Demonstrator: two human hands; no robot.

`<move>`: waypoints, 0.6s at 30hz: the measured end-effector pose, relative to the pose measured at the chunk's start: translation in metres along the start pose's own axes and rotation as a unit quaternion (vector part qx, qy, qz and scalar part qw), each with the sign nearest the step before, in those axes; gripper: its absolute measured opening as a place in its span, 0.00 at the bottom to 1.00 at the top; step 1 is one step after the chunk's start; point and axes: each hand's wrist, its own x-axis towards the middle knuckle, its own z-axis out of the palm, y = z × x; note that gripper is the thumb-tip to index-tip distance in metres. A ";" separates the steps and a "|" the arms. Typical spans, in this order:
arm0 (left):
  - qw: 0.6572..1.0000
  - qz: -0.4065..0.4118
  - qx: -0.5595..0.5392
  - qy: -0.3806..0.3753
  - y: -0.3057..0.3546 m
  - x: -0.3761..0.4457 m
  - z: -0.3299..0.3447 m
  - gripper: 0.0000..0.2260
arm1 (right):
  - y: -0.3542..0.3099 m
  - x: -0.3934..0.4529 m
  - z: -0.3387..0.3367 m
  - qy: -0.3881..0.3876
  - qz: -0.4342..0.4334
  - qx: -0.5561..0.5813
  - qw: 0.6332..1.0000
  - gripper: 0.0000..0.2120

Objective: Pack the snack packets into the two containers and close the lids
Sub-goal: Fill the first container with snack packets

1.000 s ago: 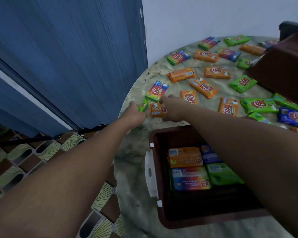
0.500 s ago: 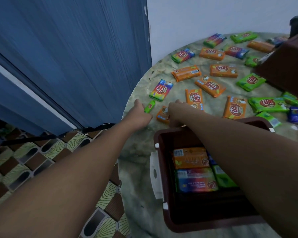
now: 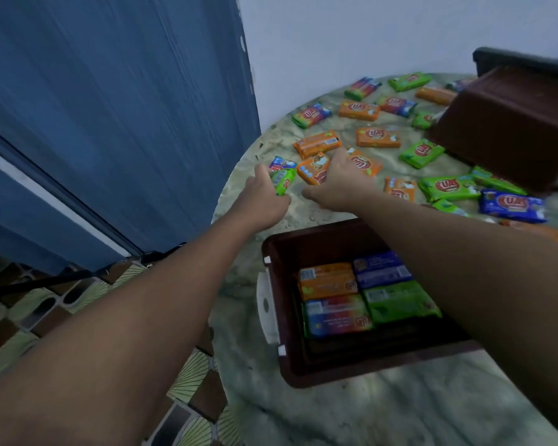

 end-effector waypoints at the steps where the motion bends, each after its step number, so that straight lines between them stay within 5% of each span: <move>1: 1.000 0.008 0.001 0.003 0.008 -0.006 0.000 0.18 | 0.004 -0.006 -0.005 0.009 0.000 0.006 1.000 0.41; 13: 0.991 0.095 0.085 0.040 0.056 -0.086 0.041 0.32 | 0.072 -0.090 -0.044 0.090 -0.048 0.010 0.995 0.44; 18: 0.950 0.154 0.255 0.098 0.054 -0.115 0.065 0.35 | 0.095 -0.119 -0.045 0.081 -0.102 -0.059 0.990 0.38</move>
